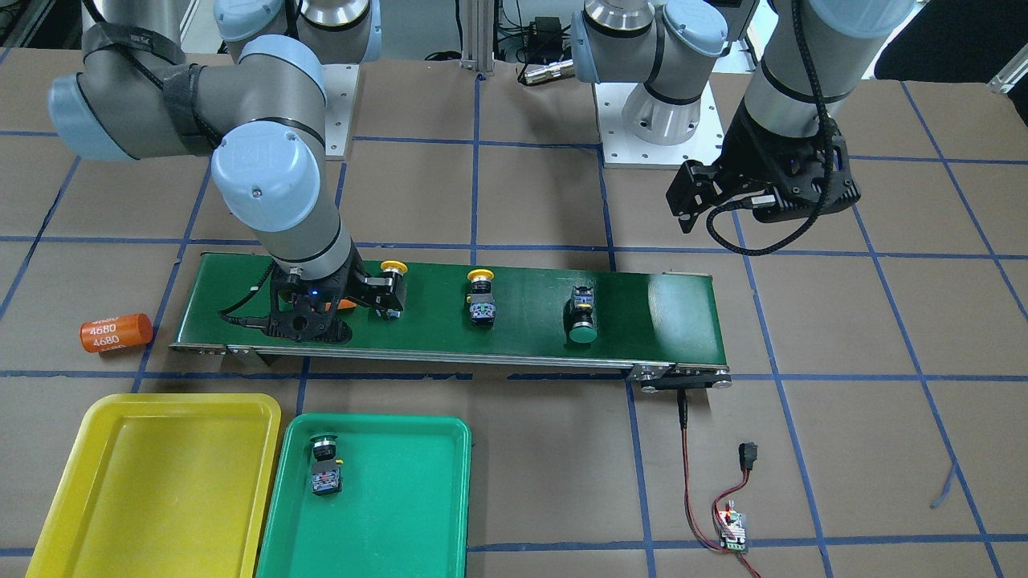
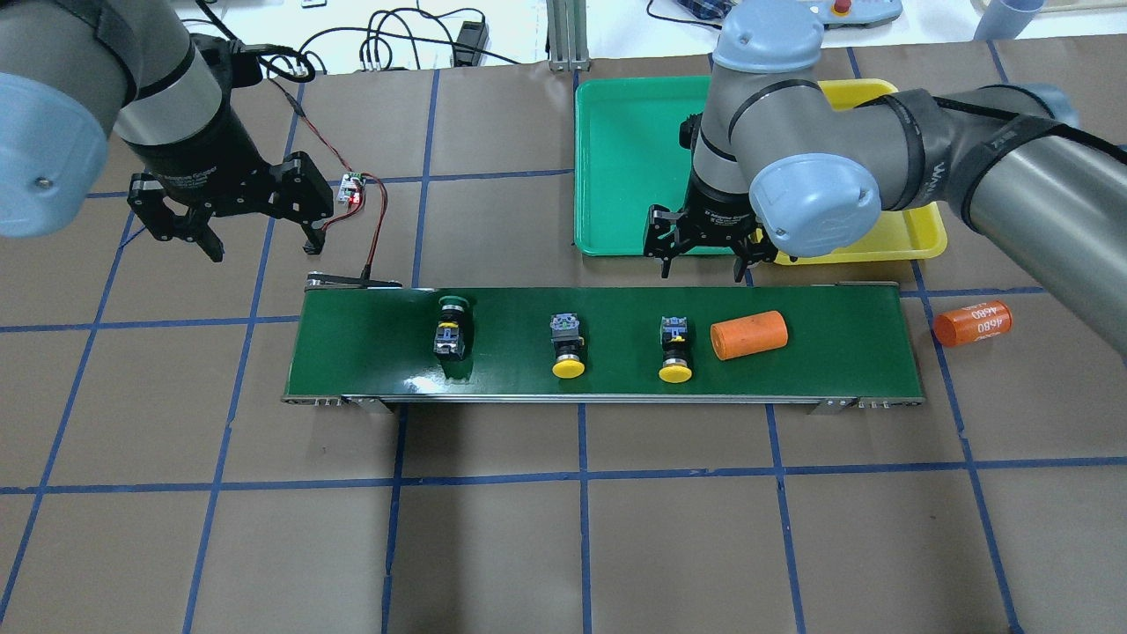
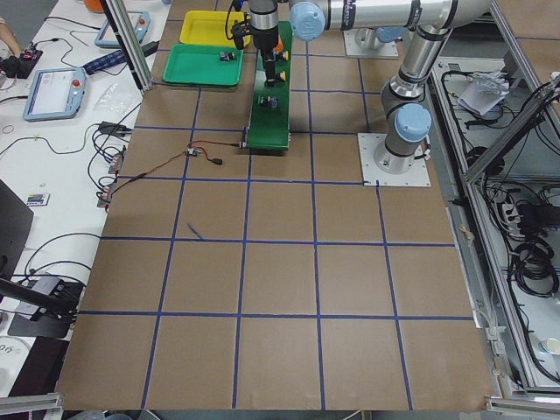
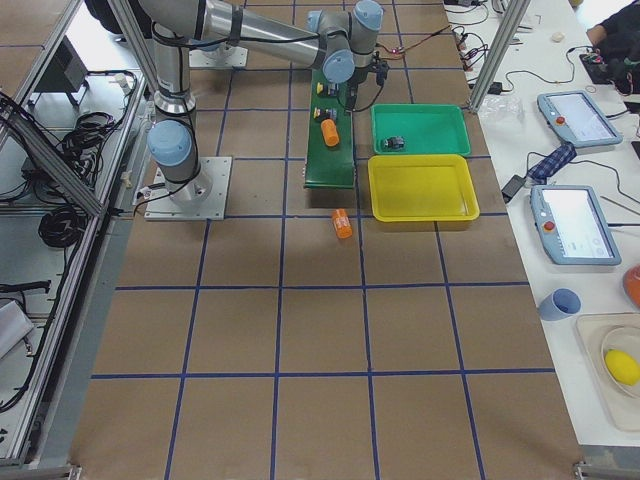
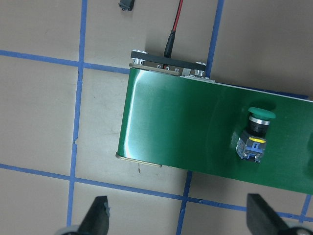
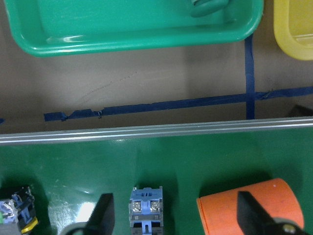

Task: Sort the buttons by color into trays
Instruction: 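Grasp the yellow-capped button on the belt with the right gripper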

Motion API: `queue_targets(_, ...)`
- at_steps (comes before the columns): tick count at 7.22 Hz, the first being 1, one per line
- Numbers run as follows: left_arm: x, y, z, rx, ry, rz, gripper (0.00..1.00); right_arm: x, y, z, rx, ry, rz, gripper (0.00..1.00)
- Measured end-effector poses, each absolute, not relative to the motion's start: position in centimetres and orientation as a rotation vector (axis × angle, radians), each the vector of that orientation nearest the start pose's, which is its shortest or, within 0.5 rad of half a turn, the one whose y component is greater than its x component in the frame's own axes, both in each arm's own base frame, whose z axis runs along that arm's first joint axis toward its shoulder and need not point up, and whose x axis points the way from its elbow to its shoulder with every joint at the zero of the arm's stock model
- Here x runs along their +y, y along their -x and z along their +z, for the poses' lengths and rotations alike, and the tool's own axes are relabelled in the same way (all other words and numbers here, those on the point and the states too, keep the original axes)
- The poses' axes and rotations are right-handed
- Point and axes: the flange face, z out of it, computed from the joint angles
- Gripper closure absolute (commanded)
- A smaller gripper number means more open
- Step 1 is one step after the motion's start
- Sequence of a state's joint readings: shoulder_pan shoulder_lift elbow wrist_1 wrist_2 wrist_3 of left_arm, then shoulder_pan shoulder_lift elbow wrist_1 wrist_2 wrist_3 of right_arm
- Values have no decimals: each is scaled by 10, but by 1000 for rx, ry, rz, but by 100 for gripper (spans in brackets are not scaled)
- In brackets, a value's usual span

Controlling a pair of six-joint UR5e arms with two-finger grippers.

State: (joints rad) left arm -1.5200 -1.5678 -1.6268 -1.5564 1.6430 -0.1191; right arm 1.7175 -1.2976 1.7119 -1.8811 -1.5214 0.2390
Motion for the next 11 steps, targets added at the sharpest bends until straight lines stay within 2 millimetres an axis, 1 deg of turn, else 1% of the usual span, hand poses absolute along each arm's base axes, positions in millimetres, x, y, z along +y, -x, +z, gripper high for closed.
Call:
queue_targets(3, -496, 102, 463, 3061, 260, 29, 0, -529, -220, 273, 3110, -165, 267, 18)
queue_targets(4, -496, 103, 464, 3067, 262, 26, 0, -529, -220, 266, 3112, -163, 287, 33)
queue_targets(5, -496, 104, 465, 3079, 267, 24, 0, -530, -220, 262, 3114, -160, 301, 66)
queue_targets(6, -495, 105, 467, 3089, 272, 13, 0, -530, -219, 258, 3118, -159, 312, 96)
queue_targets(7, -495, 106, 469, 3094, 275, -10, 0, -530, -218, 255, 3124, -161, 327, 100)
queue_targets(9, -497, 106, 472, 3098, 277, -52, 0, -530, -216, 255, 3132, -175, 339, 100)
queue_targets(10, -497, 106, 473, 3097, 277, -56, 0, -531, -214, 260, 3132, -183, 325, 100)
queue_targets(11, -497, 106, 473, 3097, 277, -59, 0, -535, -211, 274, 3133, -190, 276, 100)
